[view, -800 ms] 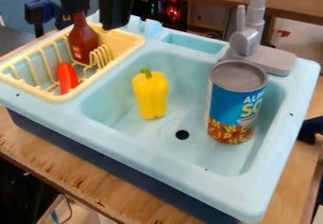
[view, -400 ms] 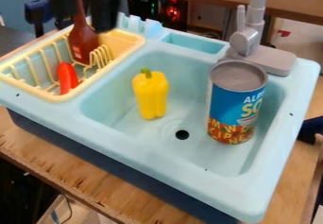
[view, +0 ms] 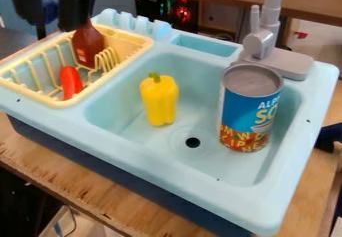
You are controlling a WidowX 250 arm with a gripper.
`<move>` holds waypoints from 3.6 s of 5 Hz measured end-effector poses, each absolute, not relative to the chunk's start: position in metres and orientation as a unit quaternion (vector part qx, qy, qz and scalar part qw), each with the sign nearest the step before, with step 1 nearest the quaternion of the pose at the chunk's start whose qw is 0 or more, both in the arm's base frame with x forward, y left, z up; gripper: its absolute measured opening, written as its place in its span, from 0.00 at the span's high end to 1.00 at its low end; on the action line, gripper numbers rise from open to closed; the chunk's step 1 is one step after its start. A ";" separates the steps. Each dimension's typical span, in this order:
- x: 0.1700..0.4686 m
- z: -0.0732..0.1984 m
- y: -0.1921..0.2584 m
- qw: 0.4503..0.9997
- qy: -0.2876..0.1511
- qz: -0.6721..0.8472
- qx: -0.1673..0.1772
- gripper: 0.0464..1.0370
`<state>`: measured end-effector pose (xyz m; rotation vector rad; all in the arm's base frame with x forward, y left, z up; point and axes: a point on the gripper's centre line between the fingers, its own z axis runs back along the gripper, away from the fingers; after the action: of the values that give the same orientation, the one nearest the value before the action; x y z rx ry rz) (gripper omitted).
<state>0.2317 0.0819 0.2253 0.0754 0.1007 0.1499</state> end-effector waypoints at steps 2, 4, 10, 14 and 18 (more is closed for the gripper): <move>0.235 0.207 0.119 0.986 0.013 0.157 0.046 0.03; 0.249 0.185 0.137 0.975 -0.032 0.213 0.054 0.03; 0.271 0.116 0.127 0.940 -0.011 0.340 -0.004 0.03; 0.278 0.104 0.109 0.944 -0.003 0.330 -0.004 0.50; 0.279 0.178 0.095 0.949 -0.098 0.298 -0.030 0.51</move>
<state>0.2789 0.0947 0.1781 -0.0620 -0.1995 0.6055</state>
